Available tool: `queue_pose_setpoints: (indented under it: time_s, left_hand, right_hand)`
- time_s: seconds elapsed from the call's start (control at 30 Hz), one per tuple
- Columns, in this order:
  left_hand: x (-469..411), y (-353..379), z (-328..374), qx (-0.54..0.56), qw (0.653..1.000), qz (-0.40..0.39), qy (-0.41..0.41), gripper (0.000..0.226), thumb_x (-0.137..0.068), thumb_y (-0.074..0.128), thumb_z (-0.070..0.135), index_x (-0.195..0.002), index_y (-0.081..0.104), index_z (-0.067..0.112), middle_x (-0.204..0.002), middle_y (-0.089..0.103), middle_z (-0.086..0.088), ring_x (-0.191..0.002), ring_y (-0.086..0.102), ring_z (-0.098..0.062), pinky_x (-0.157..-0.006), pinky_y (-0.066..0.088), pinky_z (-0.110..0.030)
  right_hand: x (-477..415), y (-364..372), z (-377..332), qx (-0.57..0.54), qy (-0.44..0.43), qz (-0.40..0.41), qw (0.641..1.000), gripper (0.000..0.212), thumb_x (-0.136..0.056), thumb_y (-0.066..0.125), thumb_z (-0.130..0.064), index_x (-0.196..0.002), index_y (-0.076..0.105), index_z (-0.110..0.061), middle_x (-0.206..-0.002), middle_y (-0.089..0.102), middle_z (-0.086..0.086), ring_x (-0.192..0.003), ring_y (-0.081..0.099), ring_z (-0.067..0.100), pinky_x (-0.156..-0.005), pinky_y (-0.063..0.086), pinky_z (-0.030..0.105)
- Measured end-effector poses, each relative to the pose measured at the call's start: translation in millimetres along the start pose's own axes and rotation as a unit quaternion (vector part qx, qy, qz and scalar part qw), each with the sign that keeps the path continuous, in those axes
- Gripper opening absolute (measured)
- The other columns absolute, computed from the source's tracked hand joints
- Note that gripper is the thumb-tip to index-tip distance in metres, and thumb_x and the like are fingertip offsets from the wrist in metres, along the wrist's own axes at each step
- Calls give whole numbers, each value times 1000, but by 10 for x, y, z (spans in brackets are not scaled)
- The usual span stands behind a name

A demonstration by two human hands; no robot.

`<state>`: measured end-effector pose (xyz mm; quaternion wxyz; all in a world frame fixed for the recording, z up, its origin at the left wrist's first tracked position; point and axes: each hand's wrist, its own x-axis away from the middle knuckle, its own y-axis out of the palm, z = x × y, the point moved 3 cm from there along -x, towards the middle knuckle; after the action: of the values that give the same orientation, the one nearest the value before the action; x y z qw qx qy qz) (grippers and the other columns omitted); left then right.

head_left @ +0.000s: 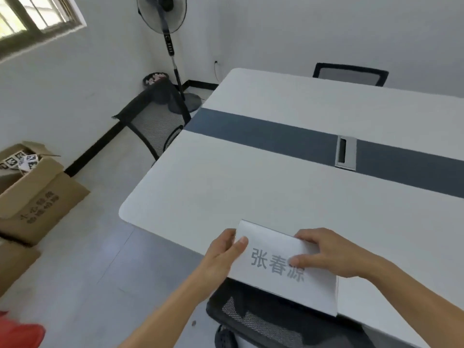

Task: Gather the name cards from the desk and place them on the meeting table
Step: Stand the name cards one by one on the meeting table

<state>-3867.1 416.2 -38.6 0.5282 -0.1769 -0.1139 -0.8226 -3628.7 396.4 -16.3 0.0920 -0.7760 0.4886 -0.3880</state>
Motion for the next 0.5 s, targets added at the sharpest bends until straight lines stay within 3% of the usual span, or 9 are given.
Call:
queue_pose_setpoints:
  time_s: [0.1,0.17,0.33,0.5]
  left_hand:
    - [-555,-81,12,-95,995,-3,3,32,-99,37,42,-107,60,21,-108,68,1,-99,63,-8,-77,47,-14]
    - [-994,-128,-100,-193,981,9,-12,36,-98,38,45,-118,56,21,-117,60,2,-110,56,-12,-87,44,-23]
    - [-1885,-101,-485,-459,887,48,-31,49,-96,42,44,-136,44,16,-141,43,-7,-126,44,-25,-103,39,-39]
    - [-2402,6,-801,-575,814,73,-37,61,-97,30,49,-149,21,18,-161,8,-13,-148,5,-31,-118,15,-47]
  right_hand:
    - [-108,-162,215,12,51,57,997,36,-68,73,-60,-94,66,-36,-96,72,-13,-87,68,7,-81,55,39]
    - [-166,-352,404,52,95,106,989,34,-72,70,-60,-95,63,-37,-95,70,-14,-86,64,8,-78,53,34]
    - [-495,-975,917,145,173,241,944,32,-80,66,-53,-105,57,-35,-98,69,-5,-82,60,20,-66,43,32]
    - [-1167,-1419,1390,202,154,305,918,35,-84,65,-42,-112,60,-23,-101,71,3,-86,57,25,-75,36,34]
